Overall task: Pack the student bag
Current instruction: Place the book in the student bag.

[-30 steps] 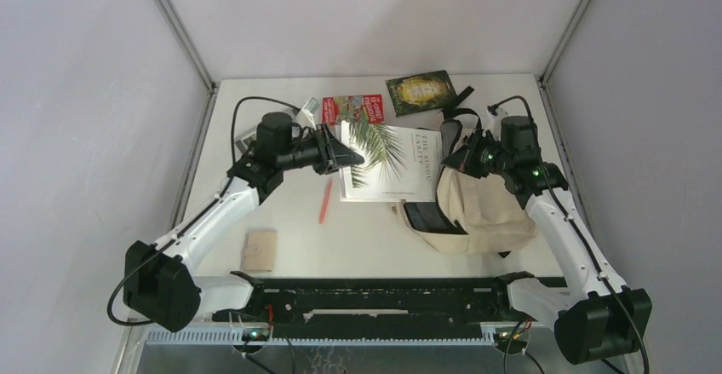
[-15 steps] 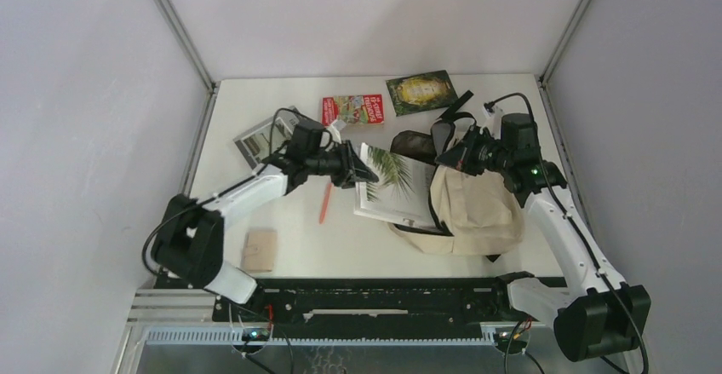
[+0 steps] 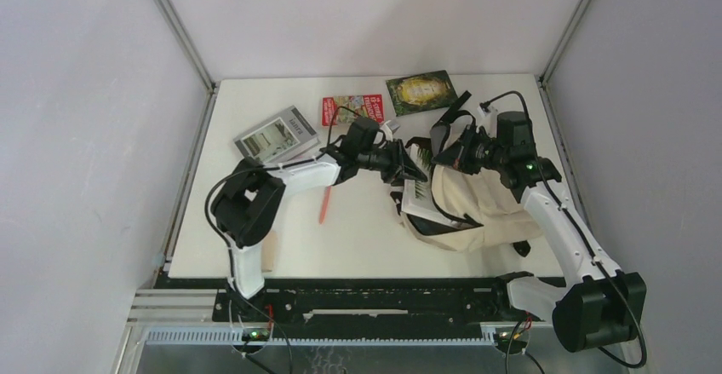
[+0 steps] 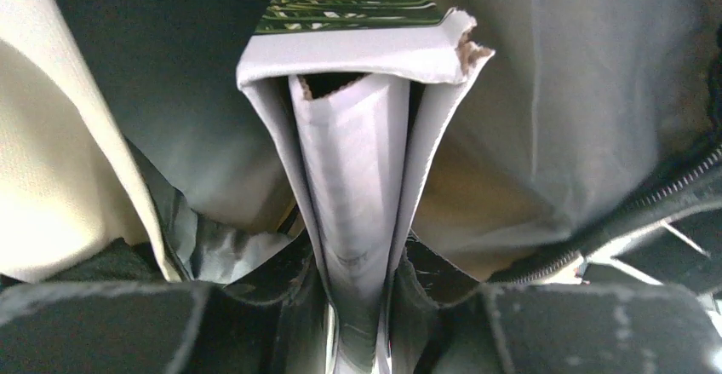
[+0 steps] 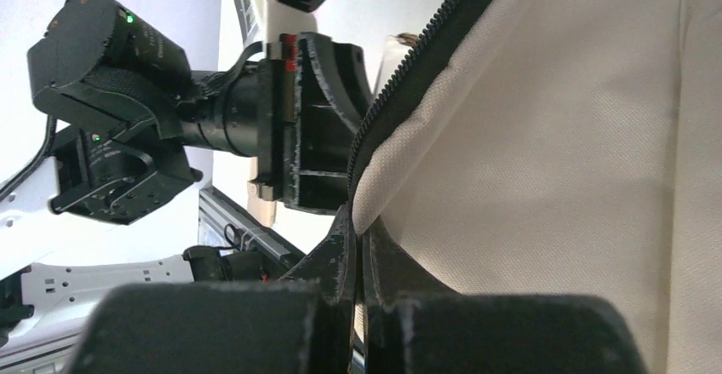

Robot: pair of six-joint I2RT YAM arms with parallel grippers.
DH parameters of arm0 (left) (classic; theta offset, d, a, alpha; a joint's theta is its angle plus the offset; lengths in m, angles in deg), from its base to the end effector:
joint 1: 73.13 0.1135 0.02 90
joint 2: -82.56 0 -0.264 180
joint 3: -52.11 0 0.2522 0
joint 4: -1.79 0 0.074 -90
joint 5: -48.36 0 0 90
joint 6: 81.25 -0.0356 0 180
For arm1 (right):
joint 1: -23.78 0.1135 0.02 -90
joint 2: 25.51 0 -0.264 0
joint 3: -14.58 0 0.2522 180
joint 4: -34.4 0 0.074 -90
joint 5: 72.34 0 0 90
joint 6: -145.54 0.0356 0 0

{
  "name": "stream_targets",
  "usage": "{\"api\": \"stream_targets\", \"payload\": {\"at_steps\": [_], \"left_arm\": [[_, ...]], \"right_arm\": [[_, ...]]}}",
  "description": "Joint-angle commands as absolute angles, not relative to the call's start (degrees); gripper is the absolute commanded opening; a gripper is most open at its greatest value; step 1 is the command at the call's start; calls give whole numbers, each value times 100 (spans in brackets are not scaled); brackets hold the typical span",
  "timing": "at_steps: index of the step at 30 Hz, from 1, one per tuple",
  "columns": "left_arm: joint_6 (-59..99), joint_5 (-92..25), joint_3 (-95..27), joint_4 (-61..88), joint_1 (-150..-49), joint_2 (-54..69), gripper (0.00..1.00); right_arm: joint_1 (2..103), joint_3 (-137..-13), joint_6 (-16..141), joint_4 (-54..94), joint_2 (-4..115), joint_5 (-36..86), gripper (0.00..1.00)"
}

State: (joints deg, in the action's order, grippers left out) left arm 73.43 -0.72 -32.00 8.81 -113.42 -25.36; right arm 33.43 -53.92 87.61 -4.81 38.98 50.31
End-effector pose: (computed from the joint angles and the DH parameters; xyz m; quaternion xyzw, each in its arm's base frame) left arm 0.3042 -0.2885 0.2112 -0.0034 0.8328 -0.5520 0.0406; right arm 0.2362 0.0596 0.3095 0.0388 0.8609 0.3905 0.3238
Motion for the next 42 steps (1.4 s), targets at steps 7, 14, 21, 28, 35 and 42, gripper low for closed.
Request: {"api": "stream_targets", "payload": {"at_steps": [7,14,21,28,35,42], "left_arm": [[8205,-466,-3632,51,-11514,-2955,9],[9526,-326,-2771,-2301,-11215,-2779,12],[10351,-201,-2555,-3812,-11425,-3129,12],[10017,-527,-2820,-3333,-11722,-3545,12],[9914,-611,-3096,-3112,-11863,-3878,12],[9929,-747,-2614,-3308,-11645,-3663,11]], "right_arm": [[3703,-5409,9047,217,3884,4967,0],[3920,-4806,9573,767,3577,4840,0],[4014,-4519,9924,1274,3541,4974,0],[4312,-4515,10338,1662,3399,4862,0],[4581,-4443,10423,1492,3317,4394,0],[4575,-4260,10636,1211,3146,4029,0]]}}
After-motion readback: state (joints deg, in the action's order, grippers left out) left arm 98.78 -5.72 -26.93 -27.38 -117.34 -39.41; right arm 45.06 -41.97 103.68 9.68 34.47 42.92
